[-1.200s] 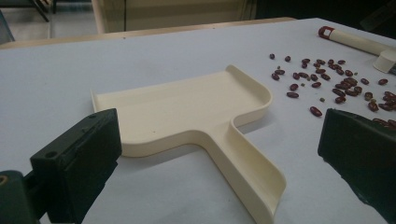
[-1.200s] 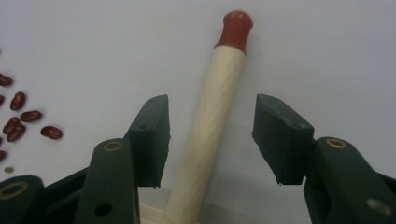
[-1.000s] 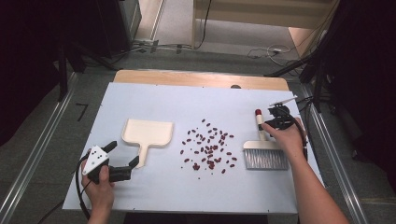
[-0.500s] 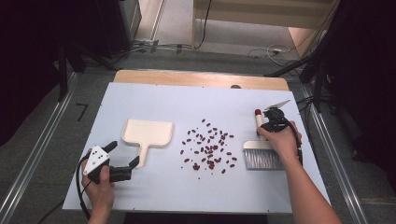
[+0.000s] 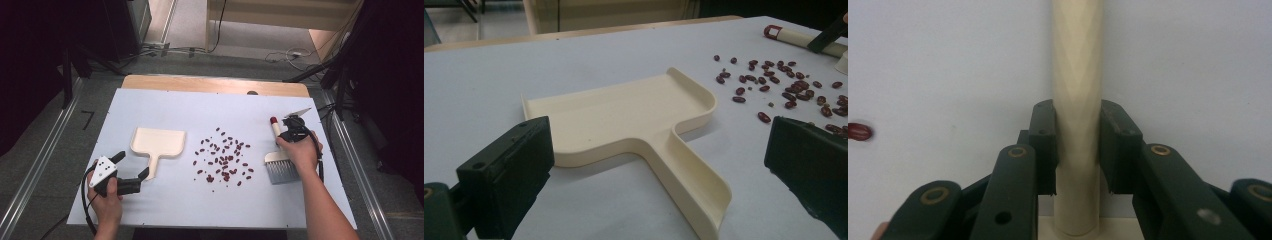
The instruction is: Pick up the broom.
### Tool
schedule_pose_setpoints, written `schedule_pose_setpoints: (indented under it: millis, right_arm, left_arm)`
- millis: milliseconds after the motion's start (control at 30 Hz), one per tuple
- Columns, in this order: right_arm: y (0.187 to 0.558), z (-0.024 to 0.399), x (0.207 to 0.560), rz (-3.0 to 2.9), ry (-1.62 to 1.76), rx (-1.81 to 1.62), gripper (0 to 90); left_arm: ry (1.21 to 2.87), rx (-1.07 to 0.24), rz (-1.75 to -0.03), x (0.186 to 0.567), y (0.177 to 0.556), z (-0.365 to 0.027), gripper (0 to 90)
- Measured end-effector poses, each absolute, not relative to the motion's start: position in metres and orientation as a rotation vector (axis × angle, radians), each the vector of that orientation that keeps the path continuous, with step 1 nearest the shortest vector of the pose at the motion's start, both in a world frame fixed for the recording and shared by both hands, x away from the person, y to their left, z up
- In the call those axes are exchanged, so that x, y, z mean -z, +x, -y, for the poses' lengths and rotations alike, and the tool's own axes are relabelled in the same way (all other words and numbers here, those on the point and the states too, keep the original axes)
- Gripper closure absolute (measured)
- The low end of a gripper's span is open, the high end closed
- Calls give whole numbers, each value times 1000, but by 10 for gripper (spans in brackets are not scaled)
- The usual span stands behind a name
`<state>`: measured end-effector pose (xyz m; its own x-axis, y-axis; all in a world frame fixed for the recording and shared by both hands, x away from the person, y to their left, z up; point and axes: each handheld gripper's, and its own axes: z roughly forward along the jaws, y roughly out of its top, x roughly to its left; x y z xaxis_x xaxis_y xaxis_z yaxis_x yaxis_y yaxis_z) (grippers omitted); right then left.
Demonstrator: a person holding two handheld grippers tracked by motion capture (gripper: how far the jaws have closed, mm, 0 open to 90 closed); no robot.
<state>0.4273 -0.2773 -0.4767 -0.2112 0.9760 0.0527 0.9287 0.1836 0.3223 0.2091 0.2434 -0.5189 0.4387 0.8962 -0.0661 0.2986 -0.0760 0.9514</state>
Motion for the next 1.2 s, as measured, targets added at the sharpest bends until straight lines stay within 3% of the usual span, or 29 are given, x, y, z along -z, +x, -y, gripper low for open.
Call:
schedule_pose_setpoints:
  millis: [400, 1200]
  right_arm:
    - [405, 295, 474, -2223, 1779, -698, 694]
    - [319, 350, 443, -1828, 1468, -1437, 694]
  left_arm:
    - [1618, -700, -1063, 519, 209, -243, 0]
    - [1643, -722, -1035, 519, 209, -239, 9]
